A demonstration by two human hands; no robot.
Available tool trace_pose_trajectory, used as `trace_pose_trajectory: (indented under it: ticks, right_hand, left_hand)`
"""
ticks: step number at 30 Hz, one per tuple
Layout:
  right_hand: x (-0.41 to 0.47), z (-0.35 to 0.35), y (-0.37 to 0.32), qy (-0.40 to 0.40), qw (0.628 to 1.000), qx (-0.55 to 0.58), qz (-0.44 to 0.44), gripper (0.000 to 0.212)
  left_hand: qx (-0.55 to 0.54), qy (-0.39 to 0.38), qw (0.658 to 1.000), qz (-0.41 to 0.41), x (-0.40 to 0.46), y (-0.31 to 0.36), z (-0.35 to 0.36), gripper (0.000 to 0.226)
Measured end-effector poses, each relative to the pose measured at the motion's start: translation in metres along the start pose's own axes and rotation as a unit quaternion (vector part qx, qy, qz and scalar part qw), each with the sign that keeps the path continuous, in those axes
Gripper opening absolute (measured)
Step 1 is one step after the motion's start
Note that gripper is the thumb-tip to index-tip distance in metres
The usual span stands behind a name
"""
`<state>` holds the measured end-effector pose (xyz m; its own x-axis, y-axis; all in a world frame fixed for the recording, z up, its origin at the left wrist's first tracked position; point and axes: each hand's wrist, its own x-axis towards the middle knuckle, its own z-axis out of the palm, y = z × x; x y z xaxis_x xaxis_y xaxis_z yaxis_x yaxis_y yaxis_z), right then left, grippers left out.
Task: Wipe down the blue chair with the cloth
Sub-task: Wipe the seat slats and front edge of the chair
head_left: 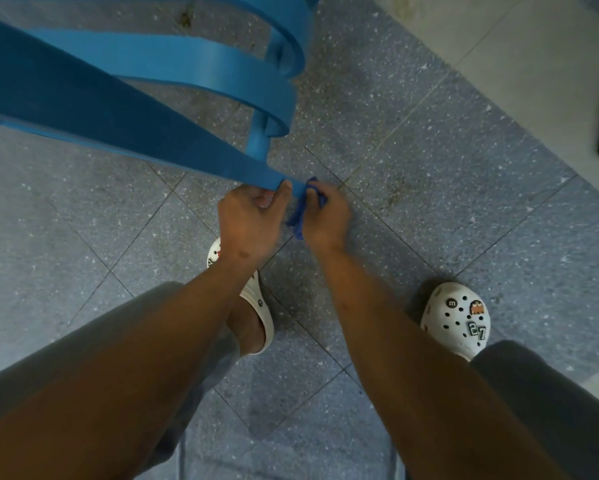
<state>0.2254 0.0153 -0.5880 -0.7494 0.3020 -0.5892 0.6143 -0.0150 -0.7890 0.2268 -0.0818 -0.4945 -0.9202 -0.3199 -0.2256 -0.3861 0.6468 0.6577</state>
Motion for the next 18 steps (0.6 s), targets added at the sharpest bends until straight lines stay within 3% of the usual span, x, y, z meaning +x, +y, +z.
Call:
trace_pose_trajectory:
  ticks: [3,6,9,12,18]
  right_hand:
    - [-0.024,0.015,0.002,0.027,0.998,0.053,-0.026,0.015]
    - [-0.019,0.023,0.002,0.068,0.994,0.079,0.017,0.014]
    - [0.006,0.012,0.006,0.038,0.995,0.051,0.070,0.020]
    - [0.010,0.002,0.014,0.015,0.997,0.027,0.068,0.022]
    - [-0.029,-0.017,0.053,0.059,0.989,0.058,0.120,0.023]
  left_hand:
    - [0.002,-0.007,1.000,0.011,0.000,0.000,-0.001,0.024]
    - [-0.007,-0.013,1.000,0.006,0.000,-0.001,0.000,0.021]
    - [-0.018,-0.011,1.000,-0.009,0.000,-0.002,0.001,0.027]
    - [-0.009,-0.024,1.000,-0.009,0.002,-0.004,0.003,0.032]
    - [0.031,-0.073,0.997,-0.008,0.005,-0.017,0.019,0.037]
